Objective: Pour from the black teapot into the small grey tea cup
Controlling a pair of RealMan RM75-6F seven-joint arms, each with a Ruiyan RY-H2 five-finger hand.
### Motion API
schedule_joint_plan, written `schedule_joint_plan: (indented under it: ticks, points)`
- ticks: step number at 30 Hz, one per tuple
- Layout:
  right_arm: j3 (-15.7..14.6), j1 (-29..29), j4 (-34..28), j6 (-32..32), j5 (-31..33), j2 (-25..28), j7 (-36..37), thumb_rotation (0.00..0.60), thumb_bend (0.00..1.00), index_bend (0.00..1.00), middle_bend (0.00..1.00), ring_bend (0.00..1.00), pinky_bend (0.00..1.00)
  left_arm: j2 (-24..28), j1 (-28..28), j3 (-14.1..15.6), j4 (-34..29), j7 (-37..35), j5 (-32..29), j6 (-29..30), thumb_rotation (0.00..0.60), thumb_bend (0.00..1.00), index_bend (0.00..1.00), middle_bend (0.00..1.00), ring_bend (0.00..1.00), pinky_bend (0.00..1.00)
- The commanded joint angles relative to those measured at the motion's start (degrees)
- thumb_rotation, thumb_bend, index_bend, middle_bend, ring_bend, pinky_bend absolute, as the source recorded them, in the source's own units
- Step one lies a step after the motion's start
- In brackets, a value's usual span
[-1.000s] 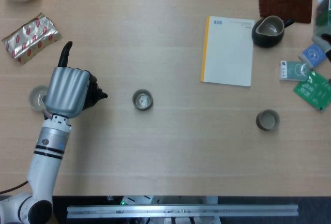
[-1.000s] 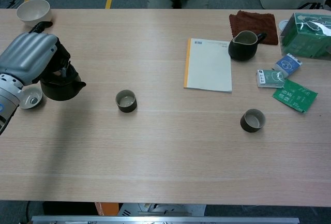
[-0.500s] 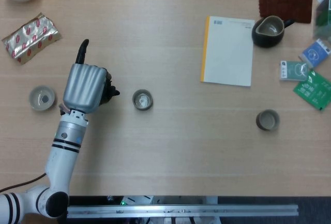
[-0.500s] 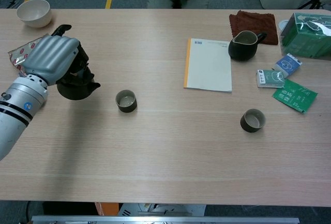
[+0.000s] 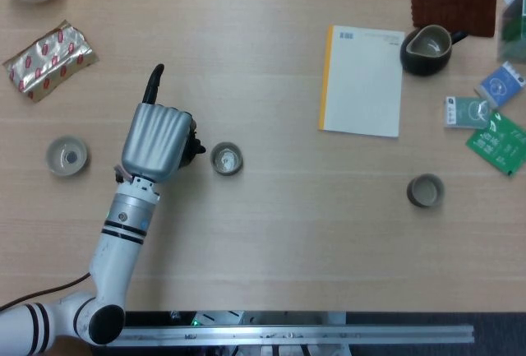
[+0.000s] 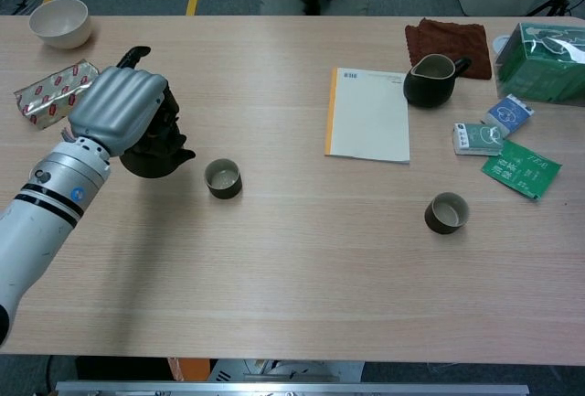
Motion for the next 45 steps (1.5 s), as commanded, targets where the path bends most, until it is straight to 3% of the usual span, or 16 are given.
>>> schedule_joint_plan:
  ticks: [1, 45]
  points:
    - [0.31, -0.50, 0.39, 0.08, -0.13, -0.01, 0.62, 0.600, 0.31, 0.07, 0.14, 0.08, 0.13, -0.92, -0.50, 0.07, 0.60, 0.64, -0.08, -0.14, 0.600, 0.27, 0.94, 1.00, 0.80, 0.01]
    - [3.10, -4.94, 3.35, 0.11, -1.87, 0.68, 6.81, 0.600, 0.31, 0.07, 0.14, 0.08, 0.13, -6.78, -2.13, 3.25, 7.71, 8.64, 5.07, 2.29, 0.600, 0.27, 0.94, 0.99, 0.80, 0.01]
